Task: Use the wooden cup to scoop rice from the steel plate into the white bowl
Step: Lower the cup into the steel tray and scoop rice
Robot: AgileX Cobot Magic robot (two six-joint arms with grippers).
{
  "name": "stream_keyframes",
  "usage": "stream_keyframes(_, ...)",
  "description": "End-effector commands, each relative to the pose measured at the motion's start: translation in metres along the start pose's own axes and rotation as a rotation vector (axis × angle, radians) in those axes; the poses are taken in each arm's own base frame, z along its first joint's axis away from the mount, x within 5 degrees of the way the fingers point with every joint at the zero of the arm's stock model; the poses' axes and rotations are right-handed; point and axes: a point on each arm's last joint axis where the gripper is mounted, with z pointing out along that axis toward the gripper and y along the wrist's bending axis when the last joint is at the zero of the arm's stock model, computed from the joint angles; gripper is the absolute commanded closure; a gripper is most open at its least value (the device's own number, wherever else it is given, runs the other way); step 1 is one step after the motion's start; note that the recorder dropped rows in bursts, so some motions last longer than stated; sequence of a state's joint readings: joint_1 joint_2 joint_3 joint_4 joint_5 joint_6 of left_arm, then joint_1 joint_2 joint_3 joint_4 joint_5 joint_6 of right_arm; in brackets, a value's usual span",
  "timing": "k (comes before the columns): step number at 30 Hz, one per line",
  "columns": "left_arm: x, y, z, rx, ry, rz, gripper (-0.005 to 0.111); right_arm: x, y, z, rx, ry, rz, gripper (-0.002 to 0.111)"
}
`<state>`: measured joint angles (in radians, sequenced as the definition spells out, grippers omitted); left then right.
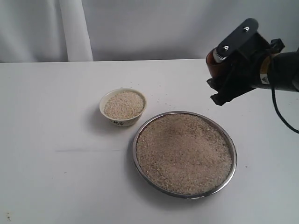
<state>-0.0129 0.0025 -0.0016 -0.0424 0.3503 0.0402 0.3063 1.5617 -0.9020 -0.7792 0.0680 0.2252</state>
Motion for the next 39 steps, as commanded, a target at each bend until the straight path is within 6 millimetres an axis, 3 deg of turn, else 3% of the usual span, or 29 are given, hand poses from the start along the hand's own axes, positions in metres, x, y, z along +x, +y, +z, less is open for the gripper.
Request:
stream_keyframes(1,0.0,0.0,0.0,0.002,-0.007,-0.003,0.107,-0.022,0.015,-0.019,0.042,0.187,-0.164,0.108)
stream_keyframes(6,0.0,0.0,0.0,0.002,-0.007,-0.003,0.107,-0.056,0.059,-0.04,0.004,0.267,-0.421,0.108)
stream_keyframes(11,0.0,0.0,0.0,0.002,-0.007,-0.003,0.107,-0.063,0.076,-0.041,0.066,0.452,-0.611,0.108)
stream_keyframes(16,0.0,0.0,0.0,0.002,-0.007,-0.003,0.107,-0.056,0.099,-0.029,0.054,0.582,-0.77,0.108)
stream_keyframes(22,0.0,0.0,0.0,0.002,-0.007,-0.003,0.107,-0.034,0.124,0.006,0.101,0.774,-0.959,0.108)
stream_keyframes(28,0.0,0.0,0.0,0.002,-0.007,-0.003,0.107,-0.016,0.141,0.03,0.074,0.834,-1.032,0.108)
stream_keyframes(39,0.0,0.0,0.0,0.002,-0.007,-0.003,0.107,-0.012,0.147,0.037,0.046,0.824,-1.03,0.108)
